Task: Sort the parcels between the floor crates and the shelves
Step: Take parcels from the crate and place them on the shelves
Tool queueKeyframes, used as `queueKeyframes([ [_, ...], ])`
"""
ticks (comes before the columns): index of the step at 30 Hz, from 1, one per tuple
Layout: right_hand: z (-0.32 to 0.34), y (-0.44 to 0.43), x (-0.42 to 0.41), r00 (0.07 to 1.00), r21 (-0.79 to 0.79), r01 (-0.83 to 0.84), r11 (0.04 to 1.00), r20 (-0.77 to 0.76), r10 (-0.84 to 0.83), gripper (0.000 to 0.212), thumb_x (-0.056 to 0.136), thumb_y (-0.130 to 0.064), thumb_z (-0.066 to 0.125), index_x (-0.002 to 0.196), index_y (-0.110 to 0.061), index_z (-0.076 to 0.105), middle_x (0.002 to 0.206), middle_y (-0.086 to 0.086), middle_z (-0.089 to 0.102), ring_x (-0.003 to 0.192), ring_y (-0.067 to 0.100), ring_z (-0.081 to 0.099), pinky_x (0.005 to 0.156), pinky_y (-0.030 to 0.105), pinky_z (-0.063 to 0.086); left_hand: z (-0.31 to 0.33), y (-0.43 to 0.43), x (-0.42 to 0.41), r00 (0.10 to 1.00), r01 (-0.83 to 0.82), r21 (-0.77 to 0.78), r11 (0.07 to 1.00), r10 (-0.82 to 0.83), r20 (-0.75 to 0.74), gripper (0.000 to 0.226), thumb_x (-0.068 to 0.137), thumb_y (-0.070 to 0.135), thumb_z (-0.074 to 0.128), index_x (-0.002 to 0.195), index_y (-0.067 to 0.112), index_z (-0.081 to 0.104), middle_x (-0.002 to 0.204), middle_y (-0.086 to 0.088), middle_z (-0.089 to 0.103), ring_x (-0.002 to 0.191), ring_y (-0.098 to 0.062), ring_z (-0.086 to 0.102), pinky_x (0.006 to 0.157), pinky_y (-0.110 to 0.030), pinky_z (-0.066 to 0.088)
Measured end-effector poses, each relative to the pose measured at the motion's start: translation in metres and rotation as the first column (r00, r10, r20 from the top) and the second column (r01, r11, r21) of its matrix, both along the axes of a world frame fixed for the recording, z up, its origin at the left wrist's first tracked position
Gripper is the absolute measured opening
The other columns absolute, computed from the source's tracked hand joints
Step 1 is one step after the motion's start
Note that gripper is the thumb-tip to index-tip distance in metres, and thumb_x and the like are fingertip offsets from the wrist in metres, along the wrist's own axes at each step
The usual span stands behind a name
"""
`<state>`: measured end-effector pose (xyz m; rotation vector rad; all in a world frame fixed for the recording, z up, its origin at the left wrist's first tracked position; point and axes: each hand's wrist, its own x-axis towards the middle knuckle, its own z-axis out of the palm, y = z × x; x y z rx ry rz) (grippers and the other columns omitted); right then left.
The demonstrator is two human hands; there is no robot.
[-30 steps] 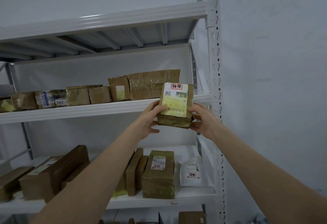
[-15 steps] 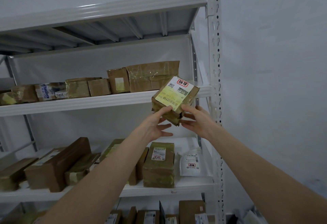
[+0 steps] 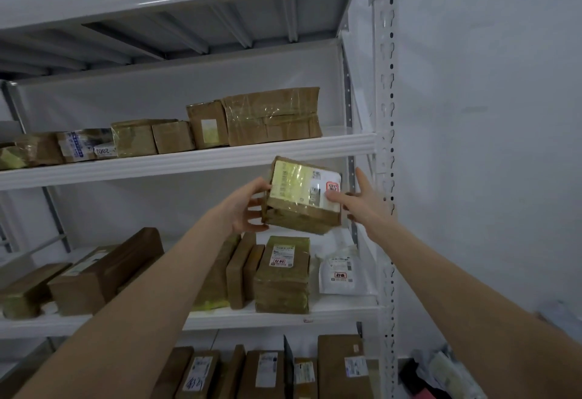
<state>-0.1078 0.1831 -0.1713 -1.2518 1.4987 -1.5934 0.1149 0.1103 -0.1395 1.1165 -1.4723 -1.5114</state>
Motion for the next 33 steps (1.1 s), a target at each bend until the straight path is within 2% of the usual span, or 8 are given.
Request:
queueKeyframes([
  [5, -0.019, -0.007, 0.006, 0.984, 0.098, -0.121, 0.988, 0.139, 0.106, 0.046, 0.083, -0.014, 0.072, 0.125, -0.015, 0.056, 0.100, 0.010, 0.070, 0.086, 0.020, 0.070, 0.067, 0.032, 0.059, -0.011, 0.003, -0.008, 0.981, -0.162, -0.013, 0.987, 0.160, -0.106, 0.041, 0.076, 0.031, 0.074, 0.111, 0.012, 0.060, 0.108, -0.012, 0.055, 0.092, -0.026, 0.056, 0.068, -0.041, 0.054],
  [8, -0.031, -0.015, 0.013, 0.982, 0.112, -0.077, 0.991, 0.183, 0.055, 0.033, 0.083, -0.020, 0.073, 0.111, -0.009, 0.059, 0.094, 0.010, 0.072, 0.084, 0.022, 0.071, 0.069, 0.033, 0.059, -0.025, 0.002, -0.012, 0.912, -0.208, 0.031, 0.978, 0.205, -0.356, 0.086, 0.068, 0.034, 0.079, 0.139, 0.005, 0.041, 0.121, -0.014, 0.054, 0.105, -0.028, 0.055, 0.074, -0.039, 0.053],
  [10, -0.037, -0.020, 0.021, 0.978, 0.125, -0.081, 0.989, 0.199, 0.055, 0.031, 0.084, -0.023, 0.072, 0.109, -0.009, 0.059, 0.095, 0.010, 0.072, 0.084, 0.023, 0.071, 0.073, 0.035, 0.060, -0.037, 0.007, -0.019, 0.878, -0.171, 0.040, 0.984, 0.171, -0.448, 0.076, 0.070, 0.025, 0.077, 0.136, 0.005, 0.045, 0.124, -0.016, 0.058, 0.103, -0.027, 0.060, 0.079, -0.037, 0.054],
  [13, -0.046, -0.025, 0.033, 0.984, 0.138, -0.065, 0.988, 0.172, 0.041, 0.030, 0.087, -0.026, 0.068, 0.113, -0.013, 0.059, 0.097, 0.005, 0.070, 0.083, 0.020, 0.069, 0.068, 0.032, 0.059, -0.058, 0.016, -0.027, 0.952, -0.151, -0.089, 0.984, 0.120, -0.282, 0.041, 0.083, 0.010, 0.068, 0.123, 0.015, 0.058, 0.116, -0.007, 0.068, 0.095, -0.021, 0.067, 0.070, -0.031, 0.055],
  [19, -0.065, -0.027, 0.037, 0.993, 0.144, -0.063, 0.988, 0.104, 0.049, 0.034, 0.091, -0.019, 0.060, 0.126, -0.020, 0.059, 0.090, -0.007, 0.067, 0.075, 0.000, 0.060, 0.050, 0.012, 0.042, -0.076, 0.014, -0.014, 0.988, -0.103, -0.128, 0.986, 0.087, -0.125, 0.054, 0.087, -0.003, 0.052, 0.115, 0.043, 0.059, 0.113, 0.004, 0.067, 0.102, -0.020, 0.064, 0.077, -0.039, 0.058],
  [25, -0.074, -0.029, 0.054, 0.992, 0.155, -0.097, 0.983, 0.091, 0.083, 0.050, 0.087, -0.012, 0.064, 0.135, -0.021, 0.053, 0.121, 0.007, 0.065, 0.104, 0.023, 0.064, 0.088, 0.041, 0.055, -0.091, 0.014, 0.001, 0.986, -0.161, -0.143, 0.977, 0.154, -0.059, 0.068, 0.086, -0.008, 0.054, 0.139, 0.035, 0.045, 0.120, -0.001, 0.063, 0.090, -0.017, 0.070, 0.068, -0.035, 0.059],
  [29, -0.081, -0.034, 0.069, 0.992, 0.177, -0.114, 0.977, 0.073, 0.102, 0.050, 0.087, -0.012, 0.064, 0.134, -0.021, 0.052, 0.121, 0.007, 0.065, 0.105, 0.025, 0.063, 0.088, 0.045, 0.055, -0.105, 0.018, 0.015, 0.975, -0.224, -0.112, 0.968, 0.223, -0.021, 0.065, 0.084, -0.005, 0.061, 0.140, 0.021, 0.043, 0.112, 0.006, 0.065, 0.083, -0.012, 0.071, 0.061, -0.030, 0.058],
  [33, -0.095, -0.039, 0.091, 0.987, 0.200, -0.161, 0.967, 0.059, 0.152, 0.053, 0.085, -0.009, 0.066, 0.135, -0.018, 0.052, 0.124, 0.005, 0.064, 0.107, 0.024, 0.063, 0.089, 0.045, 0.054, -0.120, 0.022, 0.040, 0.964, -0.264, -0.089, 0.960, 0.264, -0.019, 0.062, 0.084, -0.009, 0.057, 0.140, 0.014, 0.043, 0.123, -0.002, 0.063, 0.096, -0.020, 0.068, 0.083, -0.047, 0.057],
])
